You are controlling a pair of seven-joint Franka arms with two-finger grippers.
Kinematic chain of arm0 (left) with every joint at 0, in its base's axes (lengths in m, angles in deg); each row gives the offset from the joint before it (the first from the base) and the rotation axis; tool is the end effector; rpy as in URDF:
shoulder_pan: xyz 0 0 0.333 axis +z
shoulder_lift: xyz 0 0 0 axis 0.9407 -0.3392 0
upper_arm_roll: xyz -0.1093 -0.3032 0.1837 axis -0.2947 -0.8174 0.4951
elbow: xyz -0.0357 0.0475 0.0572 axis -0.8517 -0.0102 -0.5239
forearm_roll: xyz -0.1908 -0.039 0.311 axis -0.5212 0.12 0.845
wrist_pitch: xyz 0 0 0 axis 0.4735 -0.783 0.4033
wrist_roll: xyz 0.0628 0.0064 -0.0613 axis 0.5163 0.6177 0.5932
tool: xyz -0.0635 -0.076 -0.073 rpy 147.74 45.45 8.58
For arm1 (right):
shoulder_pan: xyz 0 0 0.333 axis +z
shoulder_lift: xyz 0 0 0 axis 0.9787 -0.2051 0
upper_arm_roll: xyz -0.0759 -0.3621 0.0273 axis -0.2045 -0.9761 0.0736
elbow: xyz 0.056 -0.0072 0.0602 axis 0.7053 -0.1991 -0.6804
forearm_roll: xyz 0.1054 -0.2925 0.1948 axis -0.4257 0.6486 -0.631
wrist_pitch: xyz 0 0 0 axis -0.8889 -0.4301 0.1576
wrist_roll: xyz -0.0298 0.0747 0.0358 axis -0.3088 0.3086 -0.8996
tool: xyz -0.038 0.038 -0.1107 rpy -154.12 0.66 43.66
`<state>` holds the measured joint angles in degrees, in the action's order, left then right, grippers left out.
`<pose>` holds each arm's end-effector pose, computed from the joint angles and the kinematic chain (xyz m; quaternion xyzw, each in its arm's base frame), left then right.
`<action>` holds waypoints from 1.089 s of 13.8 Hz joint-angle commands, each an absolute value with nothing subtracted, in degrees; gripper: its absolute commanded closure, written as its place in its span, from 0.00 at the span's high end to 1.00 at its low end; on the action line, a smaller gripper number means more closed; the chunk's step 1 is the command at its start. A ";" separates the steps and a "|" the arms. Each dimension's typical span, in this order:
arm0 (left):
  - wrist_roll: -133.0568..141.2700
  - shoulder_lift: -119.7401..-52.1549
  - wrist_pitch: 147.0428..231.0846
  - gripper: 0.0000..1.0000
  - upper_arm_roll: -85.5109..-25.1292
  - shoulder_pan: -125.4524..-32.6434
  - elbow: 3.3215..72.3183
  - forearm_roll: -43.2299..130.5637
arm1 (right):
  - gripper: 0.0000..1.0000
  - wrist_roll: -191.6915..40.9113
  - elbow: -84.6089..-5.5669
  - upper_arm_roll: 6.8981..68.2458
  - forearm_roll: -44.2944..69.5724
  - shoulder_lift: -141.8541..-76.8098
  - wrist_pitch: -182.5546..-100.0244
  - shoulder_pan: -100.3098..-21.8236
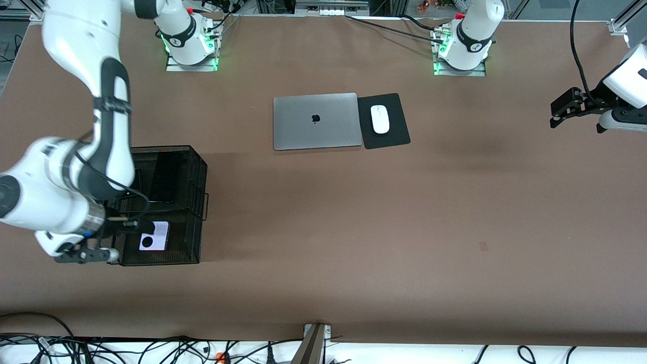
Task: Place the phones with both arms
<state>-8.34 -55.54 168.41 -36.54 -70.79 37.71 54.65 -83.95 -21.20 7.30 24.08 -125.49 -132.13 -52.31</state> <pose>0.5058 0.0034 0.6424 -0.9983 0.0546 -0.0131 0.0176 0.7291 0.0375 0.4159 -0.9995 -0.0220 0.0065 0.0225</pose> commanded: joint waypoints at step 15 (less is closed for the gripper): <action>-8.94 -56.11 166.65 1.00 -36.47 -70.61 36.19 53.80 | 1.00 -73.96 -43.54 46.36 51.42 -85.08 -118.49 -87.22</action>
